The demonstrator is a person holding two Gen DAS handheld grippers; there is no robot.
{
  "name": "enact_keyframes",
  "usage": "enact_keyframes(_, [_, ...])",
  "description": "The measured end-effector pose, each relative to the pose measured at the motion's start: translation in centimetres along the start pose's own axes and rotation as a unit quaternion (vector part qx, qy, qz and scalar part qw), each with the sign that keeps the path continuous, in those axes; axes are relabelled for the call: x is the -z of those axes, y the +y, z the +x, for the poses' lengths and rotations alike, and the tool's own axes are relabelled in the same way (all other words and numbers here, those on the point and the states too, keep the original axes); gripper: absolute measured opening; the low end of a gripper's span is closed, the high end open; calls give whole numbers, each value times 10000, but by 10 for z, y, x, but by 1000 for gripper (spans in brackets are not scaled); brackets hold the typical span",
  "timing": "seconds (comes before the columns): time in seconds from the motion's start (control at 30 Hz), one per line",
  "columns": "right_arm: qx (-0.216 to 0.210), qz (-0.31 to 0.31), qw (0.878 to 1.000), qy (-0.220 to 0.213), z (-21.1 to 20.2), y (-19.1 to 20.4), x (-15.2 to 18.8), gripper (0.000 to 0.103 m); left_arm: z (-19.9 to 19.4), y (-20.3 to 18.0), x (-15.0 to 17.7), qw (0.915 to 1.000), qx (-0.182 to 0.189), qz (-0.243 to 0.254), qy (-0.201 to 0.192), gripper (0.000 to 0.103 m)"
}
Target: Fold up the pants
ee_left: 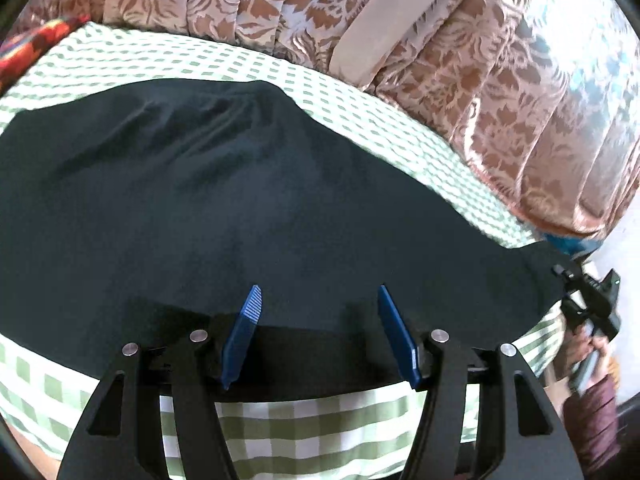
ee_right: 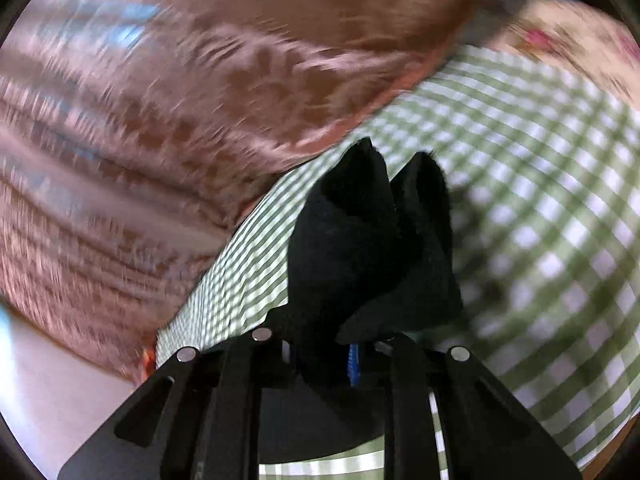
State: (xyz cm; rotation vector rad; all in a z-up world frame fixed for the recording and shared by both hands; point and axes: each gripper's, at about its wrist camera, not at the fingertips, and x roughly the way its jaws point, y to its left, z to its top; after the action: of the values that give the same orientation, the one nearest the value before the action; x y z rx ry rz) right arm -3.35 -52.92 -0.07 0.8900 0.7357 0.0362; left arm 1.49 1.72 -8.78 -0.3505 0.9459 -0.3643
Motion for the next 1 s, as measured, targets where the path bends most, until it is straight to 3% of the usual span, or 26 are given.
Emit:
enact_keyframes(0.13, [-422,-858,9947,372,21,70,22,16,-6,2,-5,9990,387,-213,-44,60])
enact_keyframes(0.23, [-836,-1178,9866,755,46,115,46,16,-9,5,-7,9973,630,-363,-58,60])
enact_keyframes(0.37, [-1077,-1592,9732,1261,84,163,82,17,-8,13,-9,9950,808,-580,12,60])
enact_keyframes(0.43, [-1089,-1859,9639,1565,106,185,104,16,-7,19,-11,9934,857,-757,47,52])
enact_keyframes(0.5, [-1106,-2142,9524,1864,127,205,129,16,-6,23,-13,9920,925,-855,60,52])
enact_keyframes(0.63, [-942,-2706,9330,2176,154,228,169,18,-5,24,-22,9837,1469,-1029,141,52])
enact_keyframes(0.67, [-823,-2963,9250,2231,159,232,181,22,-4,22,-25,9805,1656,-1048,170,52])
enact_keyframes(0.7, [-706,-3173,9188,2242,161,233,191,33,-4,21,-27,9783,1769,-1063,195,52])
enact_keyframes(0.77, [-686,-3479,9062,2303,163,238,208,59,1,21,-33,9721,1995,-1204,279,56])
enact_keyframes(0.8, [-743,-3560,9006,2379,161,239,214,77,3,21,-35,9714,1968,-1299,272,61])
enact_keyframes(1.0, [-1109,-3358,9049,2370,135,232,212,83,18,15,-45,9645,2140,-1448,543,61])
